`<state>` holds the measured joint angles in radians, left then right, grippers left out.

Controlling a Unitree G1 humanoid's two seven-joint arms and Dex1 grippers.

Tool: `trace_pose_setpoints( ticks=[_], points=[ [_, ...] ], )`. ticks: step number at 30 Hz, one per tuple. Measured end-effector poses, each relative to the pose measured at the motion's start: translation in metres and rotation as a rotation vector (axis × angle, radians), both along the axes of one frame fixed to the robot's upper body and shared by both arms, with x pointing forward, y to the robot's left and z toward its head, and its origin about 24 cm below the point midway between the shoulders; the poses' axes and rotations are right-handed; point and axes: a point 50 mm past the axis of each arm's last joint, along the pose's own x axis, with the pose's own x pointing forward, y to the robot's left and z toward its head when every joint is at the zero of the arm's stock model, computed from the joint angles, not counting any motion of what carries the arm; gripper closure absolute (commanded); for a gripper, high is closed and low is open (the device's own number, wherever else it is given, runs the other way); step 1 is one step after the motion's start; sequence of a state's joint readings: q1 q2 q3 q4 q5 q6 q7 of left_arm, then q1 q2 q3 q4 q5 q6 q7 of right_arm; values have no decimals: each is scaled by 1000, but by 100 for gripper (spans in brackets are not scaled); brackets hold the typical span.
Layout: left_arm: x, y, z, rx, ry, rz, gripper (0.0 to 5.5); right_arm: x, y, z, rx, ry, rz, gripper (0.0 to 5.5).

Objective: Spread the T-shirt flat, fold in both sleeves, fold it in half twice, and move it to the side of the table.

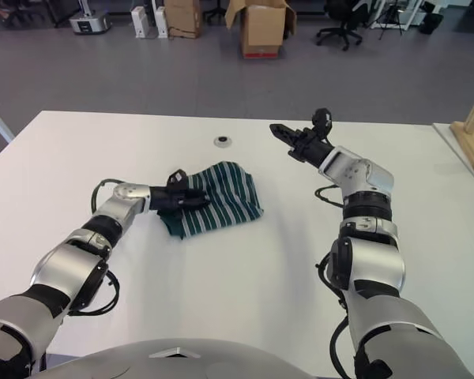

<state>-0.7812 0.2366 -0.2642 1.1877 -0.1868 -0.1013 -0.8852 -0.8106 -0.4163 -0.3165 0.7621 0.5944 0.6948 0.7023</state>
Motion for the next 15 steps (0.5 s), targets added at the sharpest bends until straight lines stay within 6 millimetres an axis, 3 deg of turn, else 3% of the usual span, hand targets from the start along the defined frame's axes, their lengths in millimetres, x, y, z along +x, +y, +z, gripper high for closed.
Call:
trace_pose_setpoints(
  ticks=[2,4,5,6,7,9,11,13,15],
  points=[
    [9,28,0,39,-65,268,377,-2,-4,0,5,-9,-21,367],
    [2,104,-1,125,-103,642,377,-9,-11,-8,22,5,-49,367],
    [-20,169,0,195,-110,898,377,-16,-20,-15,44,22,-88,367],
    [-38,207,3,255,-113,1044,377,-21,-26,-21,47,35,-120,367],
    [-51,230,6,296,-117,1133,377,-25,-29,-25,47,47,-139,367],
    [-59,242,10,299,-156,1204,377,-30,-18,-27,79,32,-127,367],
    [-44,237,31,218,-297,1192,377,-33,-8,-24,114,11,-119,367],
    [0,206,91,-14,-536,1077,377,-40,-8,-16,135,-28,-154,367],
    [27,156,124,-257,-631,884,377,-50,2,-9,151,-68,-133,367]
  ],
)
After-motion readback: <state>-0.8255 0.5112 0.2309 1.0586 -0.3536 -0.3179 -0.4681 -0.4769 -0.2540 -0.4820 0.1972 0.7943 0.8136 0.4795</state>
